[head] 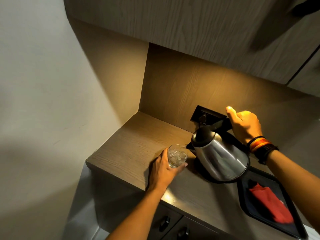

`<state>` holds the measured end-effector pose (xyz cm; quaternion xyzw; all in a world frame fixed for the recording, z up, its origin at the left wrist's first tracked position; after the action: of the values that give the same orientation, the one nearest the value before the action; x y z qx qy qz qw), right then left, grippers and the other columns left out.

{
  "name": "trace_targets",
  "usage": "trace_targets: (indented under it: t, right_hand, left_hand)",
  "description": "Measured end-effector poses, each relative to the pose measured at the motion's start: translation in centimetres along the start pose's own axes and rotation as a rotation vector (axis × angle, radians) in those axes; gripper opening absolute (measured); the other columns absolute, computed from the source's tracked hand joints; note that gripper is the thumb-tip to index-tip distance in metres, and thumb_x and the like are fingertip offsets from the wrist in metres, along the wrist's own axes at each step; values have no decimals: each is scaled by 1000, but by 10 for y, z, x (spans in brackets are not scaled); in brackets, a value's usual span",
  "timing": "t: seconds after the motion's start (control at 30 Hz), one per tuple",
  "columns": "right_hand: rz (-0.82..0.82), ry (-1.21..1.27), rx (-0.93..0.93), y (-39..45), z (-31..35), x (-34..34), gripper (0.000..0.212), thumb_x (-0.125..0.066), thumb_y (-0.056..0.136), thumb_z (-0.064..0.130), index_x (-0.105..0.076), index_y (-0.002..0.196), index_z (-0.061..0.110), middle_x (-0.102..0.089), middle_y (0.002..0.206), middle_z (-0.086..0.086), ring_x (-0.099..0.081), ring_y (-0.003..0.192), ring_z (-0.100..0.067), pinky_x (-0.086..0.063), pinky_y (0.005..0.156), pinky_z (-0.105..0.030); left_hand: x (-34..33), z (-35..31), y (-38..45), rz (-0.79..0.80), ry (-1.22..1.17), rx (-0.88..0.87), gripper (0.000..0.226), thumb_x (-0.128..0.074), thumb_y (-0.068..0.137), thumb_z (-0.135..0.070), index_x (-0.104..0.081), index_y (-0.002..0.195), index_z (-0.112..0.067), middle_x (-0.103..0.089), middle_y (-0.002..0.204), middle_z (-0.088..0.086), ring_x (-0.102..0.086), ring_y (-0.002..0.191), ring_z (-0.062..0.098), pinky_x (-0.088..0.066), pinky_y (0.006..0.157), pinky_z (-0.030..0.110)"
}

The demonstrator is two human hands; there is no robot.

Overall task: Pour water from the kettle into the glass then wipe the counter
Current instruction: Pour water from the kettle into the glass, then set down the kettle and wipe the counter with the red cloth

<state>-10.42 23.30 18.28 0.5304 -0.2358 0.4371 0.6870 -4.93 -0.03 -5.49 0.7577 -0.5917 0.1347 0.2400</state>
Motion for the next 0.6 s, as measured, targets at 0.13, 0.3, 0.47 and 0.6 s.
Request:
trace_targets:
  t: [0.13,0.3,0.47,0.6]
  right_hand:
    - [-48,248,-238,-12,-44,-6,76,-39,92,60,-44,49,-3,-44,52,-20,-44,56,-32,-43,60,-47]
    - [-228,666,-564,-23,-91,-15,49,-54,88,56,-36,61,19,-38,64,1,-38,58,-18,-39,61,-29]
    - [-325,872,-756,-26,-137,-29,35,-54,74,62,-56,82,28,-63,94,5,-60,93,-15,-47,97,-40]
    - [-376,954,-748,-28,-153,-39,63,-52,82,56,-65,123,11,-65,129,-9,-59,124,-28,-43,112,-45]
  left_hand:
    - [1,-3,1,-21,21,2,106,-62,61,-93,-44,145,-31,-67,132,-1,-63,115,14,-42,84,20]
    - [-1,-2,3,-25,14,13,101,-64,61,-92,-49,139,-29,-67,129,-1,-64,115,17,-53,89,28]
    - [-1,-2,3,-5,-4,26,107,-59,57,-98,-51,138,-28,-66,129,-3,-63,117,16,-59,94,40]
    - [-1,-2,3,2,18,49,108,-60,57,-98,-50,139,-29,-65,130,-2,-62,119,18,-59,95,42]
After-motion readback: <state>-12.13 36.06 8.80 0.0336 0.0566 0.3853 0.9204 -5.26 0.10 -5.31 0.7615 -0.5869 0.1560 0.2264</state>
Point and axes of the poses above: each hand's wrist, its own y-axis towards the middle knuckle, its own x-axis out of the back of the hand, z = x × y, the point moved 5 cm from there along y, towards the middle knuckle
